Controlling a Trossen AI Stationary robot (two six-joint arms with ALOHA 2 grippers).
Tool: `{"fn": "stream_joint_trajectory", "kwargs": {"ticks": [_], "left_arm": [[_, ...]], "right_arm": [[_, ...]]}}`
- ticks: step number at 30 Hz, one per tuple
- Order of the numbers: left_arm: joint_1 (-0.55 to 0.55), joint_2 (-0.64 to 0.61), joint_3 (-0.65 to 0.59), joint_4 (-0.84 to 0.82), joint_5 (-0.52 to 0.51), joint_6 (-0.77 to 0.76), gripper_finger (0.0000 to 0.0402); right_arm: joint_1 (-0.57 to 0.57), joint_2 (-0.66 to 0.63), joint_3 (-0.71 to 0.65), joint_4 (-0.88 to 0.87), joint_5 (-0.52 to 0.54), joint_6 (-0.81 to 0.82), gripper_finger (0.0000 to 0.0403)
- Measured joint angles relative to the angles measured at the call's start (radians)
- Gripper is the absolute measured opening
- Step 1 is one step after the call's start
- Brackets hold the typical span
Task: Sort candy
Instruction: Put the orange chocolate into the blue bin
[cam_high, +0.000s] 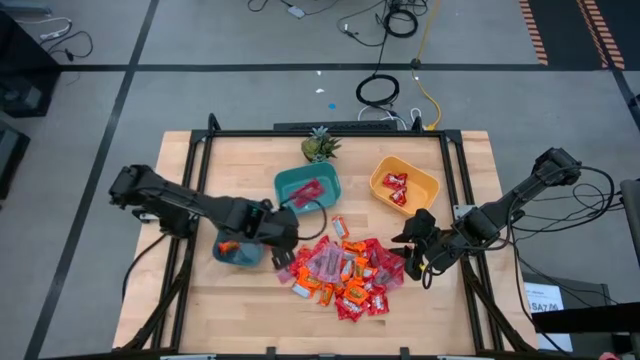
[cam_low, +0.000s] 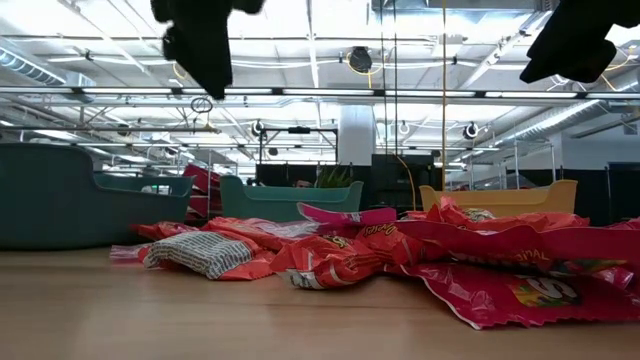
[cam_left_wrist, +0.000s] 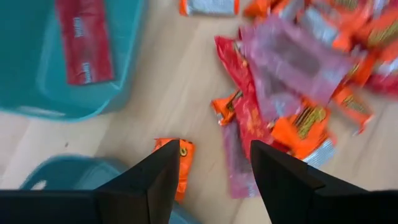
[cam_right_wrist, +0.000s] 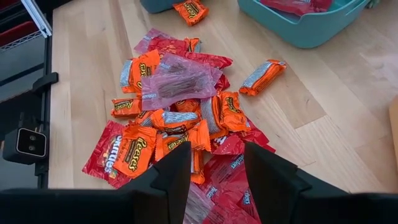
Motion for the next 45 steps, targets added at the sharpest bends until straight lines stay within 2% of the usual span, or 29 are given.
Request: {"fn": "stream_joint_trajectory", "kwargs": {"ticks": [6,12,20,29,33,40,45], "left_arm": [[0.038,0.113,0.000,0.003,0.071,0.138,0.0205],[0.071,0.220,0.000,-0.009,0.142,0.176,0.0205],[0.088,0.344,0.000,-0.047,0.145,0.250,0.0205],[0.093,0.454,0.008,-0.086,0.131,0.231,0.0199],[0.093,0.455,0.007,-0.097,0.116,0.205,0.0153],[0.095,0.405,0.012,-0.102,0.121,0.170,0.0017],[0.094,0.329,0.025,-0.096,0.093,0.111,0.0010]], "right_arm": [[0.000,0.000,0.000,0.000,-0.001,0.000,0.0141],[0.000,0.000,0.000,0.000,-0.001,0.000,0.0141],[0.000,0.000,0.000,-0.001,-0.003,-0.005,0.0141],[0.000,0.000,0.000,-0.001,-0.004,-0.005,0.0141],[0.000,0.000,0.000,-0.001,-0.003,-0.005,0.0141],[0.000,0.000,0.000,-0.004,-0.003,-0.017,0.0141],[0.000,0.000,0.000,-0.002,-0.003,-0.023,0.0141]]}}
